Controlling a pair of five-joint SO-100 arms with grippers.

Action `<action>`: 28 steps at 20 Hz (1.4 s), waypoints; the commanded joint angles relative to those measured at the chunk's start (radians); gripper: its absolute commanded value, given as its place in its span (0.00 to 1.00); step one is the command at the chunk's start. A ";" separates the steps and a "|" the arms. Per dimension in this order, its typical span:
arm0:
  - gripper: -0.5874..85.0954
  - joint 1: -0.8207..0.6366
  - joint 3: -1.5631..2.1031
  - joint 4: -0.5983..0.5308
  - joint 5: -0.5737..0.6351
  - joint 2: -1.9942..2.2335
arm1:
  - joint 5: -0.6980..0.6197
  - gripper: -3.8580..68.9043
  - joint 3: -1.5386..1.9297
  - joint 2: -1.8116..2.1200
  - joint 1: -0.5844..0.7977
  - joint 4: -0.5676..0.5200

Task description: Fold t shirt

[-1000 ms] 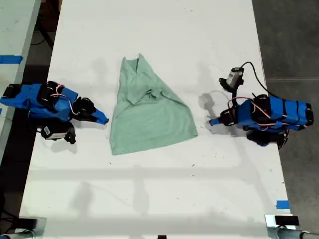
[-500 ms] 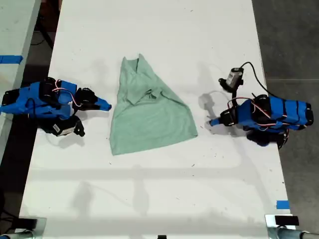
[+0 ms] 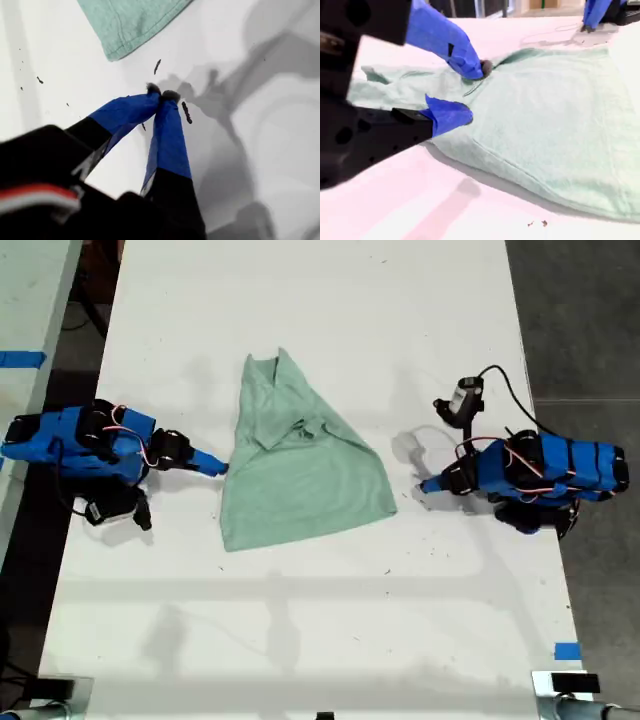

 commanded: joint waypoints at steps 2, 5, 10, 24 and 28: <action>0.13 0.071 0.041 -0.014 0.120 0.011 | -0.020 0.07 0.064 0.014 0.003 -0.020; 0.13 0.095 0.041 -0.014 0.120 0.011 | -0.020 0.07 0.064 0.014 0.003 -0.020; 0.13 0.095 0.041 -0.014 0.120 0.011 | -0.020 0.07 0.064 0.014 0.003 -0.020; 0.13 0.095 0.041 -0.014 0.120 0.011 | -0.020 0.07 0.064 0.014 0.003 -0.020; 0.13 0.095 0.041 -0.014 0.120 0.011 | -0.020 0.07 0.064 0.014 0.003 -0.020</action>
